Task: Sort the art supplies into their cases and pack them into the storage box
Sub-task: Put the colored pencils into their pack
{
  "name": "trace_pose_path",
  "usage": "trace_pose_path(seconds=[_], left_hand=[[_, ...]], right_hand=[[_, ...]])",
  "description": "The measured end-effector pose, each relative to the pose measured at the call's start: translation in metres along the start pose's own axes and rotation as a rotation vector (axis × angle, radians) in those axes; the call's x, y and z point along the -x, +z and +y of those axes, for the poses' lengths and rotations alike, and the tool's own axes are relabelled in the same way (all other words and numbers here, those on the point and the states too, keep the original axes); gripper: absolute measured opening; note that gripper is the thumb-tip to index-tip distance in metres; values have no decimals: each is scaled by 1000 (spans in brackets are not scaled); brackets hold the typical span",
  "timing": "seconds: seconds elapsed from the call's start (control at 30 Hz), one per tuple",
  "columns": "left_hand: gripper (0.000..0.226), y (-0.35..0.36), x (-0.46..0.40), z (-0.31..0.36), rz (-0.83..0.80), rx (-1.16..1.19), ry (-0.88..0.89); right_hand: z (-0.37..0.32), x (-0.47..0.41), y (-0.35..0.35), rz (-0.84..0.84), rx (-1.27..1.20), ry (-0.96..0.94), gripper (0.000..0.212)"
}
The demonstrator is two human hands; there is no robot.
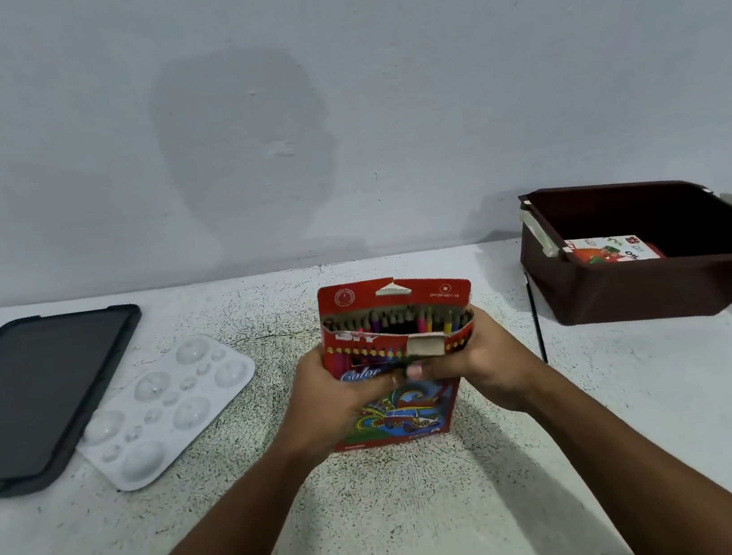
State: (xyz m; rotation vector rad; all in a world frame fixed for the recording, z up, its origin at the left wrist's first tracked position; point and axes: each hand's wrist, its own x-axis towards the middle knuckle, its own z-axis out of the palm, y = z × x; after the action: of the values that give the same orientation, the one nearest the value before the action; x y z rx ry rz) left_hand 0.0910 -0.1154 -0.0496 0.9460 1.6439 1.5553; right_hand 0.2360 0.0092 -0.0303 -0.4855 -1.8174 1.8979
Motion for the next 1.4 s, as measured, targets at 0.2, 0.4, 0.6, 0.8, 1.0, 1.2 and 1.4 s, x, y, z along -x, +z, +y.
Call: trace_pose_path(seconds=[0.2,0.4,0.6,0.8,1.0,1.2,1.4], left_hand=[[52,-1,-5,4,14,-70,36],[47,-3,-4,-1,-52,-75,-20],[51,-3,-5,-5,-40,6,-54],[47,-3,-5,-8,-39,-8,-51],[40,-3,-6,-9,-47,-33,-53],[39,-3,-5,-5,-40,-12,-49],[39,-4,-9,-4,-13,12,-58]], right_hand=[[9,-4,3,238,-68,-102,59],[5,-5,3,231,-55,-106,59],[-5,-10,2,137,9,-29,66],[-9,-11,2,140,44,-16,60],[-10,-13,2,165,48,28,55],[-16,-11,0,78,120,63,54],[-13,-10,-1,61,98,-13,68]])
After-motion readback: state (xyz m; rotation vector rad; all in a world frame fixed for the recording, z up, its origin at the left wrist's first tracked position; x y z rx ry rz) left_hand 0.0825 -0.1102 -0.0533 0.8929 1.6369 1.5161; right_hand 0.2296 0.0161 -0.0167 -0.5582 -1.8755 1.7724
